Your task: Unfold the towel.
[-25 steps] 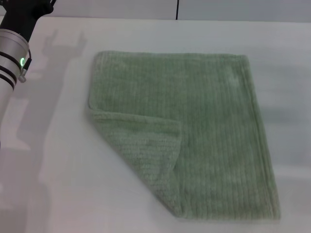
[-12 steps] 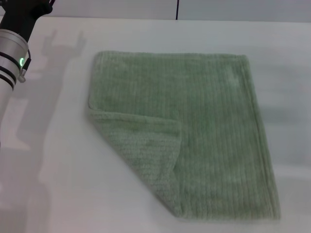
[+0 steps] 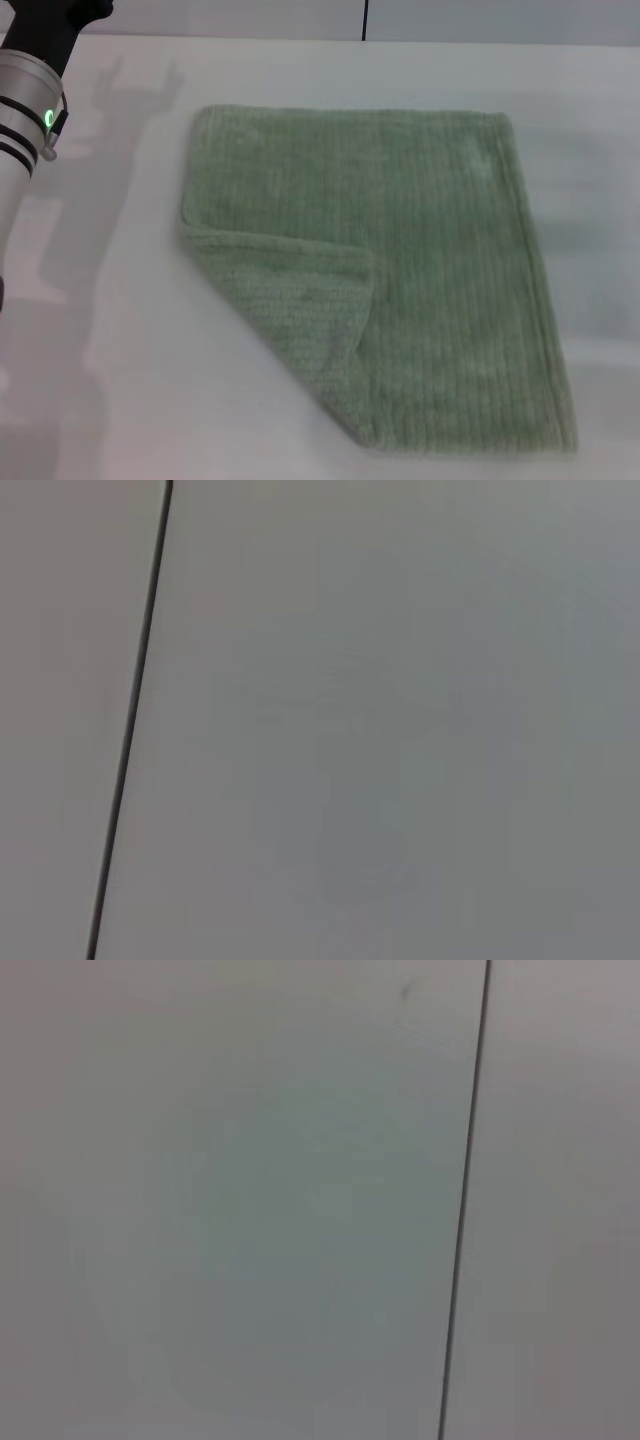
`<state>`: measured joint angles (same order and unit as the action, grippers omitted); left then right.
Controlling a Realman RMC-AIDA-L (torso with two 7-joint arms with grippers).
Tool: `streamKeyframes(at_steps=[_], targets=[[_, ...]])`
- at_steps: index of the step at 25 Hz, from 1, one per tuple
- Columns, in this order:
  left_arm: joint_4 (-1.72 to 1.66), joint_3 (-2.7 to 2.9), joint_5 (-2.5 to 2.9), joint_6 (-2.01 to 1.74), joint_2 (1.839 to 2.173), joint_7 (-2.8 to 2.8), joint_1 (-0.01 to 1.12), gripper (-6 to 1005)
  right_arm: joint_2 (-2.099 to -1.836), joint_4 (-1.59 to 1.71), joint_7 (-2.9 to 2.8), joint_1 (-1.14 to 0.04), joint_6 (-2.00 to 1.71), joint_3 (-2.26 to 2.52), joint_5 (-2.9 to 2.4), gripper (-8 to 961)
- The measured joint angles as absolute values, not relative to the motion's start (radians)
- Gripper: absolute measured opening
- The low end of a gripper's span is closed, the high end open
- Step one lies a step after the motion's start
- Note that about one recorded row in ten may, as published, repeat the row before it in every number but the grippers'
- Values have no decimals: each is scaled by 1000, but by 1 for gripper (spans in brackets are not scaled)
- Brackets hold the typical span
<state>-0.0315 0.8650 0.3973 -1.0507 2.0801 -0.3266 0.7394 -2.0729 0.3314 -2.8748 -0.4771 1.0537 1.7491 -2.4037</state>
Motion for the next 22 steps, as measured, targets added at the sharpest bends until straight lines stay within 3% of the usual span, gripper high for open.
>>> streamKeyframes(at_steps=[6,11,22], targets=[[-32,867,400,-1050,2080,-327,744,798,-2074,335,-2875,-477,1051,1774,-2404,725],[-34,867,404,-1046,2080,-326,744,798,-2075,336,-2875,-480,1050,1850,-2404,567],[-36,870,404,-1043,2079,-318,744,799,-2071,526,-2865,-441,813,1904,-2425,323]])
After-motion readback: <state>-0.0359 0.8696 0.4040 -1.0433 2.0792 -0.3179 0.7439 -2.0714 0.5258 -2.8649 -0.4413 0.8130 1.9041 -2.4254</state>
